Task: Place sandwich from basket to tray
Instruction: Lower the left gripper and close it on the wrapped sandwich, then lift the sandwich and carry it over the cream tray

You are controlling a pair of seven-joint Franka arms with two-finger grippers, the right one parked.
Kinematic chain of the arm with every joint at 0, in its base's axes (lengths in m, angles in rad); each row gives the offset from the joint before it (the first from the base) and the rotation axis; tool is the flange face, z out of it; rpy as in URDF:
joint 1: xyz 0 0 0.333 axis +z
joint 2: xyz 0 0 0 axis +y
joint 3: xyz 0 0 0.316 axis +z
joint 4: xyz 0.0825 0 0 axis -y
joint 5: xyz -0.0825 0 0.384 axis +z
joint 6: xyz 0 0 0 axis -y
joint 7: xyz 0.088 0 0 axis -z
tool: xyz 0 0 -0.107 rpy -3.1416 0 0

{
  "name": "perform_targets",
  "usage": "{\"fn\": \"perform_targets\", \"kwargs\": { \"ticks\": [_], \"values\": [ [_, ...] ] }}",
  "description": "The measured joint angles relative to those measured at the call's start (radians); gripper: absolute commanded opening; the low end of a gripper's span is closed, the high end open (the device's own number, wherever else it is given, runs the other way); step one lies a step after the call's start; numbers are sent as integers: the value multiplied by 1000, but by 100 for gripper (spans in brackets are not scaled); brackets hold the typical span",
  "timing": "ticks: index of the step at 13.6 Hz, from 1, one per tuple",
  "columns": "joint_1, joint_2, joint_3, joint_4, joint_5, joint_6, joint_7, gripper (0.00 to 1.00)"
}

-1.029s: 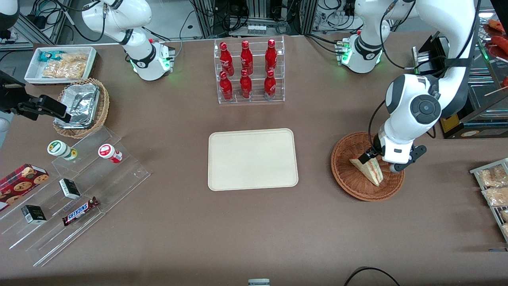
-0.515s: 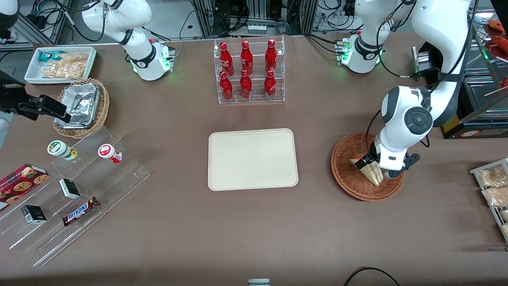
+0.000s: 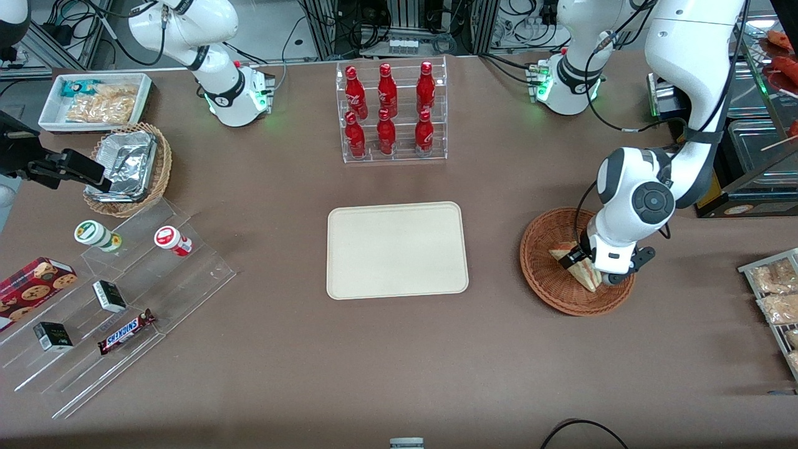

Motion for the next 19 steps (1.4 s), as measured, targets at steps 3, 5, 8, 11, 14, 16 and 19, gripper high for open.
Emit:
{"fn": "perform_targets", "kwargs": {
  "ticks": [3, 5, 8, 11, 14, 16, 19],
  "values": [
    [-1, -8, 0, 4, 0, -14, 0, 6],
    [-2, -29, -1, 9, 0, -56, 0, 6],
    [-17, -97, -7, 67, 0, -235, 0, 5],
    [-114, -151, -13, 254, -2, -526, -40, 5],
    [-287, -96, -20, 453, -7, -630, -113, 5],
    [-394, 1, -24, 542, -8, -627, -173, 7],
    [-505, 146, -33, 624, -23, -538, -187, 7]
  ]
}}
